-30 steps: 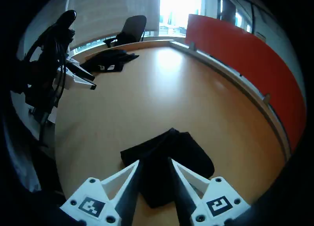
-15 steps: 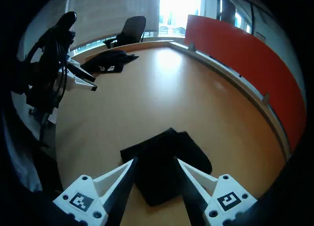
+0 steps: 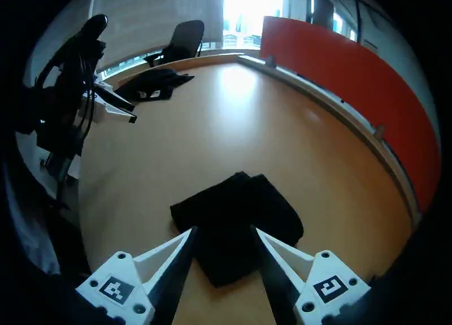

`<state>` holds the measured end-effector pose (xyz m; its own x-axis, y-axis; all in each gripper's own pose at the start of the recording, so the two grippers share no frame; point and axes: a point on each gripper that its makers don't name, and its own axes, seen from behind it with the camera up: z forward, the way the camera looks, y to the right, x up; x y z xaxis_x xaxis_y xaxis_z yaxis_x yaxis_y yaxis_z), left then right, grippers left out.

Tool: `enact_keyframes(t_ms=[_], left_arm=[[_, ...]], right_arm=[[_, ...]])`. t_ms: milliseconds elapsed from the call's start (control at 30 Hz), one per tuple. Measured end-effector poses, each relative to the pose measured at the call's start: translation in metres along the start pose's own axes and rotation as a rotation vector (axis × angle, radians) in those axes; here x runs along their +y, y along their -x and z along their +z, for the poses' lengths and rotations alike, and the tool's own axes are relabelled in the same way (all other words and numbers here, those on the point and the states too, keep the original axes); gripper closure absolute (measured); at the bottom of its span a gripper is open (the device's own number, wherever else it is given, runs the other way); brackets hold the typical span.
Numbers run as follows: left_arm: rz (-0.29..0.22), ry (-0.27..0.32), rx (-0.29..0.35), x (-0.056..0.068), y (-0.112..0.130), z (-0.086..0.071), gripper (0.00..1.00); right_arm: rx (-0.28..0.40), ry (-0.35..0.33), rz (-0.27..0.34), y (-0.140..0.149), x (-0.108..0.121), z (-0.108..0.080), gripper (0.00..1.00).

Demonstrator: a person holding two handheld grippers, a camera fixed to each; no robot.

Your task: Fold towel

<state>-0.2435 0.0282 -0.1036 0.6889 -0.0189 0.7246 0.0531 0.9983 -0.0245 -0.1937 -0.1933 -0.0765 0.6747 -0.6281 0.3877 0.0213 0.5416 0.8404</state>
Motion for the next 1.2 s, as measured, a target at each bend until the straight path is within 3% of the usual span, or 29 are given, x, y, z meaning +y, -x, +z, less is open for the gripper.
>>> enact_keyframes(t_ms=[1200], left_arm=[[0.009, 0.006, -0.005, 0.005, 0.004, 0.000, 0.29]], right_arm=[[-0.151, 0.037, 0.102, 0.097, -0.006, -0.001, 0.32]])
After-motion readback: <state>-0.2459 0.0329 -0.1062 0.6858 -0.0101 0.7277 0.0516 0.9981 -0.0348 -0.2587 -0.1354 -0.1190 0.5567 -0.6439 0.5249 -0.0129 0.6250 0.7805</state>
